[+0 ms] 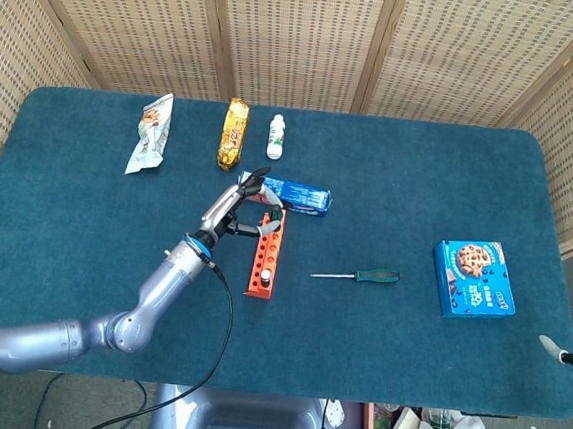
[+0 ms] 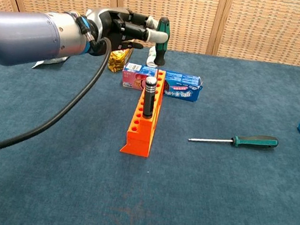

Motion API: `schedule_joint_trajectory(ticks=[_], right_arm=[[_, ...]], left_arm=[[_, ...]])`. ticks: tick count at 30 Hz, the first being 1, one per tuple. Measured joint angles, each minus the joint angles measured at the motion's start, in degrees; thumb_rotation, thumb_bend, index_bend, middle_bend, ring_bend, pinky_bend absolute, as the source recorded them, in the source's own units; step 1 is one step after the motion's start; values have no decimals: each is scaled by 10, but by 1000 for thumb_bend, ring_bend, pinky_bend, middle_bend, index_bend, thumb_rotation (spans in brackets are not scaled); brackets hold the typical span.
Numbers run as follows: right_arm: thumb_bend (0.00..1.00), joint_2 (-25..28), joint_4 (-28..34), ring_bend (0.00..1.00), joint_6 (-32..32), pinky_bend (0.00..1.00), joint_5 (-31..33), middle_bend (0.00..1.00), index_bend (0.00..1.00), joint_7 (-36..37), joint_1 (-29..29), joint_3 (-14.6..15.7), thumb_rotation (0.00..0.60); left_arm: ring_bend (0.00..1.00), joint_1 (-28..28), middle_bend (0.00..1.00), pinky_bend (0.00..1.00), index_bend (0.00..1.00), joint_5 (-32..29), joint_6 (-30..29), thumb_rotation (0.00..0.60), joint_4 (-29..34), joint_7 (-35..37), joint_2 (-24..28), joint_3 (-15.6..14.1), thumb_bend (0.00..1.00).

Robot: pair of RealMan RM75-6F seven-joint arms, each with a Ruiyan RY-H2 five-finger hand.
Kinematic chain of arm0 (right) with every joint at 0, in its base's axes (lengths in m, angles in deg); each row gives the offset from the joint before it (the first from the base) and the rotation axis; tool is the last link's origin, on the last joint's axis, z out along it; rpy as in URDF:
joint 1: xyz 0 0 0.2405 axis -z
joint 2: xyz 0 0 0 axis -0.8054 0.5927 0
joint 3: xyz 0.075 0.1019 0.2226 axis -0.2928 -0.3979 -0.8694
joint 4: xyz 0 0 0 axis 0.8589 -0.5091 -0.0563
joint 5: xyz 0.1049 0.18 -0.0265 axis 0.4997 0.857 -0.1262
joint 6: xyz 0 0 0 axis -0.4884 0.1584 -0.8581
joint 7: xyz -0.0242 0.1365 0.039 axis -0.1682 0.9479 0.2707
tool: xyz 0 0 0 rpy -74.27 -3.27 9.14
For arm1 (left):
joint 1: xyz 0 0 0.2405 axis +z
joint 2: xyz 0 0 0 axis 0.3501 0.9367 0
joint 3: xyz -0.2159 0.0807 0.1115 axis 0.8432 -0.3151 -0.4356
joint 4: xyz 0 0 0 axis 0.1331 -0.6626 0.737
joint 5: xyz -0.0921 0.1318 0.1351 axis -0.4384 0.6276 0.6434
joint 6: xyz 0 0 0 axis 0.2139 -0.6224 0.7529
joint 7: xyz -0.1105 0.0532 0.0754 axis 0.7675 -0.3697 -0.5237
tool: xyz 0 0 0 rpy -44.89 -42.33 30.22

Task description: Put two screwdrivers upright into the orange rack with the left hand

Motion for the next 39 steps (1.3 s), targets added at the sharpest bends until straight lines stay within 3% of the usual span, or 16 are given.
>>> schedule_joint_trajectory(ticks=[30,39], right_arm=[[0,1,-1,0,-3,0,1,0,0,5,0,-1,600],[0,1,-1,0,-5,0,-1,0,0,4,-1,-1,600]], left_arm=[[0,-6,0,0,620,0,8,600,-54,-39,-42,-16,411],[0,-7,0,0,565,-10,12,600,-52,-55,-37,-18,397]])
